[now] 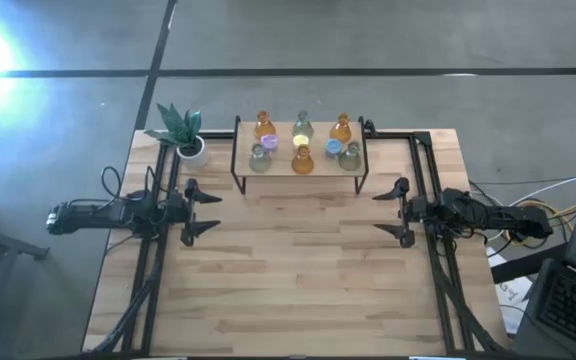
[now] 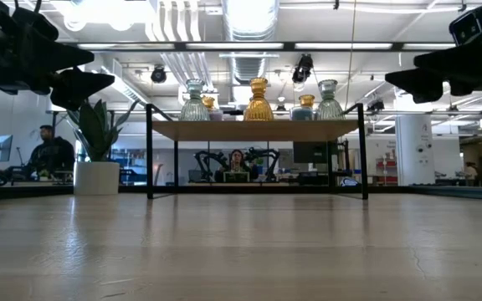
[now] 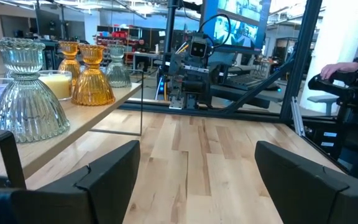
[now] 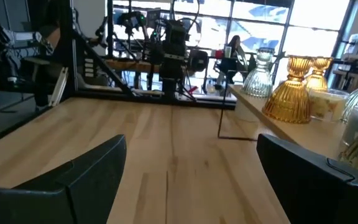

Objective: Pick & Place candle stick holders
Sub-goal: Return to Home Position

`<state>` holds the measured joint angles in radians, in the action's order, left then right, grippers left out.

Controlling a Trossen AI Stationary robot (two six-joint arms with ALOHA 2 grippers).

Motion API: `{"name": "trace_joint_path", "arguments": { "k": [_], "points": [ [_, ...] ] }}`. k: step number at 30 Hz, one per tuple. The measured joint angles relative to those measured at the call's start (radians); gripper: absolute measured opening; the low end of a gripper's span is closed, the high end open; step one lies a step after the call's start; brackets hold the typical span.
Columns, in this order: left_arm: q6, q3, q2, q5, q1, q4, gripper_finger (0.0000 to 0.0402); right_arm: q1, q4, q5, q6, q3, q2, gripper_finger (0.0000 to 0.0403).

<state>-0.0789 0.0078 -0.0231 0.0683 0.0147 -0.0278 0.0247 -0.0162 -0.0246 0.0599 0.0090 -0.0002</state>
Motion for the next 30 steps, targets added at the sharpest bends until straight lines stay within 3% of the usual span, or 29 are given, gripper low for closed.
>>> {"name": "trace_joint_path", "arguments": {
  "k": [30],
  "points": [
    [0.0, 0.0, 0.0, 0.001, 0.0, -0.001, 0.0323, 0.0, 0.005, 0.0, -0.006, 0.0, 0.029, 0.0357]
  ]
}}
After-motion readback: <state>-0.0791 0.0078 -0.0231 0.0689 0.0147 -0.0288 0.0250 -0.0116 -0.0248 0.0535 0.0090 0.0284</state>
